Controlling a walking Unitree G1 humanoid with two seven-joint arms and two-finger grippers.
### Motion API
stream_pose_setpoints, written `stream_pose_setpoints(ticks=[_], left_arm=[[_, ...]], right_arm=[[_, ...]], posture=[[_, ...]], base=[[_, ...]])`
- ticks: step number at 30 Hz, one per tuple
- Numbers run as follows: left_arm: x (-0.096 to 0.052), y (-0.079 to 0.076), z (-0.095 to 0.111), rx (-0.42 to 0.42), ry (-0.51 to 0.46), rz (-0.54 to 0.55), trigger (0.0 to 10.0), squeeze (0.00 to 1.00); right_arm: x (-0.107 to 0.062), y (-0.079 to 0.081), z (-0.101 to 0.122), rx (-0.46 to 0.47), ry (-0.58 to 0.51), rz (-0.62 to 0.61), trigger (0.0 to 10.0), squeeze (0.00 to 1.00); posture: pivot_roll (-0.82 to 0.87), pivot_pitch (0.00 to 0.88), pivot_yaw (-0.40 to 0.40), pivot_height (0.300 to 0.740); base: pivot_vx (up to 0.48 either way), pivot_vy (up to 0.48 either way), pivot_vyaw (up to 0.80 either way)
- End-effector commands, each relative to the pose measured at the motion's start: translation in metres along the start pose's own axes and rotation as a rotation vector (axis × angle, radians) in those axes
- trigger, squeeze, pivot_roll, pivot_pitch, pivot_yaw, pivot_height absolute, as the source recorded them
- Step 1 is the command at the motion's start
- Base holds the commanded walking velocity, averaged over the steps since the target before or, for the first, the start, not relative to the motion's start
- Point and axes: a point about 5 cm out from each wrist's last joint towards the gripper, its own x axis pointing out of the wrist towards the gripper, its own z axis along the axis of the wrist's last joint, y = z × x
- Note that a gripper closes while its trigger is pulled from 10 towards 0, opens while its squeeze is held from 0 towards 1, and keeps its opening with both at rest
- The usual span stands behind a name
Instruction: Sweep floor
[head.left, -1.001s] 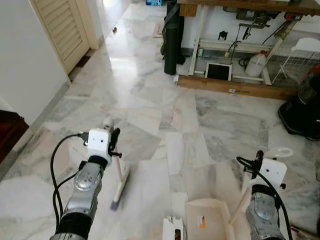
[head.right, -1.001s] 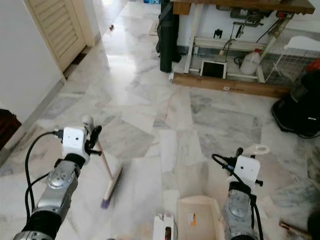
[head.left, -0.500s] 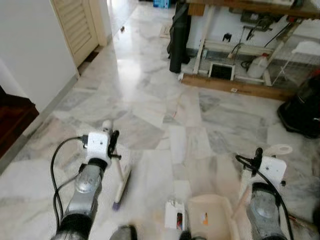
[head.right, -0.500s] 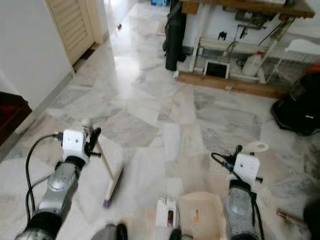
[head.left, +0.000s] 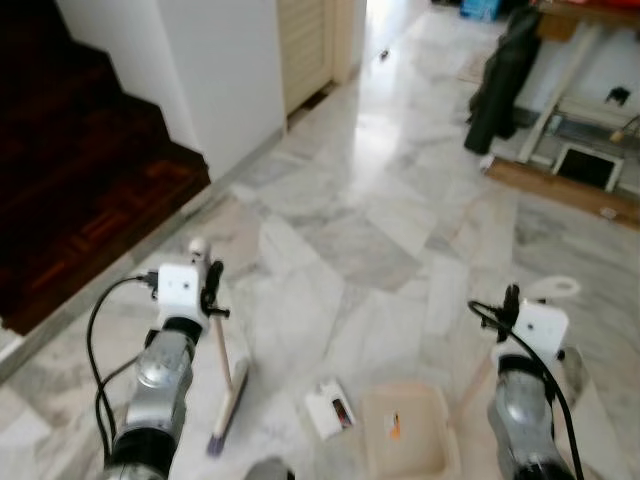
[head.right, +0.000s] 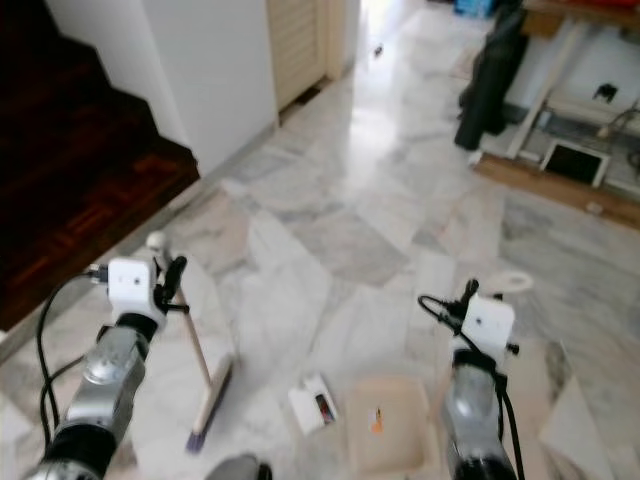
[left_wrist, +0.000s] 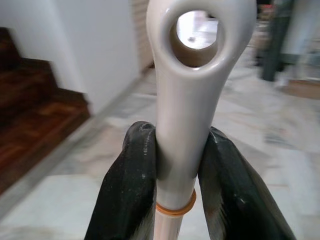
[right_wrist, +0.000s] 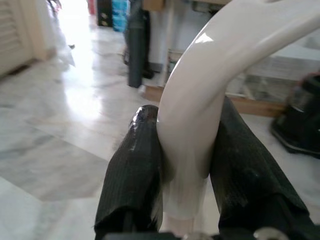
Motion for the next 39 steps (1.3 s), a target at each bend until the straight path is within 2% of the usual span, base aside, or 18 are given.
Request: stream_pose_setpoints(ticks=[1,8,13,16,22,26,27,30,39], left_arm=[[0.003,0.003,0.008,-0.013,-0.035,0.004,10.0,0.00],[0.004,0.002,0.009,-0.038,-0.031,-0.041,10.0,0.00],[0.004,0.002,0.010,-0.009,-0.027,-0.067,10.0,0.00],[0.006,0.003,0.012,0.022,-0.017,-0.122,10.0,0.00],[0.006,0.001,0.011,0.038,0.007,-0.161,10.0,0.00],[0.005,0.001,0.006,0.031,0.026,-0.144,10.0,0.00],[0.003,0.004,0.003,0.011,0.041,-0.102,10.0,0.00],[0.001,0.008,-0.001,0.001,0.056,-0.065,10.0,0.00],[0.000,0.008,0.002,0.014,0.050,-0.086,10.0,0.00]], right_arm=[[0.002,-0.004,0.001,-0.013,-0.006,-0.010,10.0,0.00],[0.003,-0.002,0.002,-0.019,-0.002,-0.012,10.0,0.00],[0.003,0.001,0.002,-0.010,0.000,-0.007,10.0,0.00],[0.003,0.006,0.001,0.028,0.016,-0.009,10.0,0.00],[0.006,0.009,0.004,0.049,0.017,-0.013,10.0,0.00],[0.008,0.009,0.005,0.085,0.027,-0.022,10.0,0.00],[0.009,0.010,0.005,0.090,0.032,-0.017,10.0,0.00],[0.007,0.012,0.003,0.090,0.041,-0.005,10.0,0.00],[0.005,0.021,0.002,0.099,0.049,0.018,10.0,0.00]], posture=[[0.15,0.084,-0.043,0.740],[0.16,0.084,-0.044,0.740],[0.16,0.087,-0.042,0.740],[0.16,0.089,-0.038,0.740],[0.16,0.091,-0.037,0.740],[0.17,0.094,-0.036,0.740],[0.17,0.095,-0.036,0.740],[0.16,0.097,-0.035,0.740],[0.18,0.115,-0.031,0.740]], base=[[0.000,0.000,0.00],[0.000,0.000,0.00],[0.000,0.000,0.00],[0.000,0.000,0.00],[0.000,0.000,0.00],[0.000,0.000,0.00],[0.000,0.000,0.00],[0.000,0.000,0.00],[0.000,0.000,0.00]])
